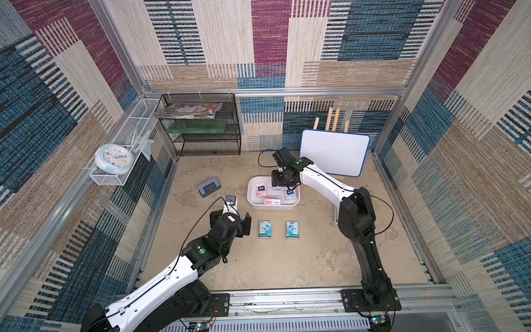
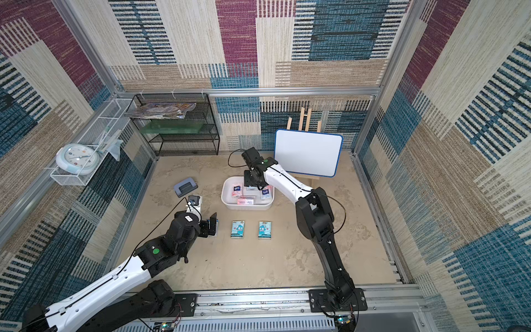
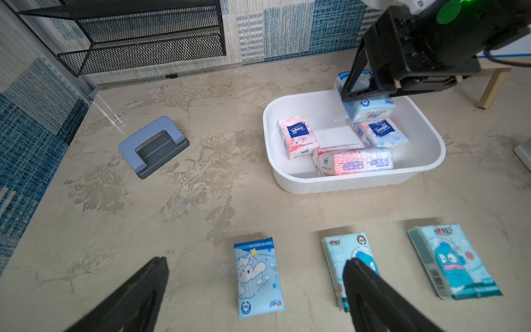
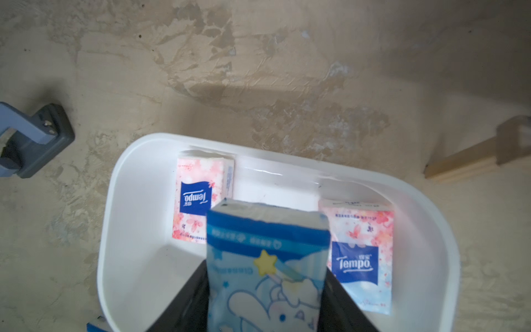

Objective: Take the pocket tissues out of the storage box
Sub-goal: Pick up the pocket tissues from the storage box.

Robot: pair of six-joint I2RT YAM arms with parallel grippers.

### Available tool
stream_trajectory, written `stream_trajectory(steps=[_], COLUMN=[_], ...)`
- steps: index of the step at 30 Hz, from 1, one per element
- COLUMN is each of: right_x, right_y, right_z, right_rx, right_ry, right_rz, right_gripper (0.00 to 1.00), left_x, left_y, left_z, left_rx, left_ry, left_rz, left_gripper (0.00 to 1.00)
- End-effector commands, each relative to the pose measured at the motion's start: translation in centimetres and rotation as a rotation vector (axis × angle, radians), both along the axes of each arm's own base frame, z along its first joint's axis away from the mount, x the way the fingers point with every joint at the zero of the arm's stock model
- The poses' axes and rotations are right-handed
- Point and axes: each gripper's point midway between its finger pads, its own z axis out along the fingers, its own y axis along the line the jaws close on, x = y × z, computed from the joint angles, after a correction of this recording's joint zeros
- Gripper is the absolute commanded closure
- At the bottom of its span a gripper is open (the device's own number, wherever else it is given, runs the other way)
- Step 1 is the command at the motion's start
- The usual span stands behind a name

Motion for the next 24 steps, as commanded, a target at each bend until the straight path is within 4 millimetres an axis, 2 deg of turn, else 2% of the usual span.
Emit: stream_trajectory(steps=[1, 6, 10, 19, 24], right_x=[-0.7, -2.9, -5.2, -10.3, -12.5], right_y=[-0.5, -2.6, -4.4, -8.9, -11.3], right_z=[2.1, 4.0, 4.5, 3.0, 1.2], right_rx=[0.019, 0.014, 0.018, -0.007, -0.023], right_ry=[-0.035, -0.064, -0.062, -0.037, -0.051], right_rz=[0.007, 0.004, -0.007, -0.043, -0.077], right_gripper=[0.45, 0.45, 0.45, 0.45, 0.45], left_x=[0.2, 0.3, 0.5, 0.7, 0.8], left_y=[0.0, 0.3, 0.5, 0.8, 1.0], left_z=[0.8, 1.1, 1.3, 1.7, 1.6], left_rx=[-0.032, -0.053, -0.060, -0.076, -0.070], left_ry=[-0.020, -0.019, -0.023, -0.029, -0.029], left_rz=[0.020, 0.044, 0.068, 0.093, 0.102], left_gripper=[0.00, 0.00, 0.00, 0.00, 0.00])
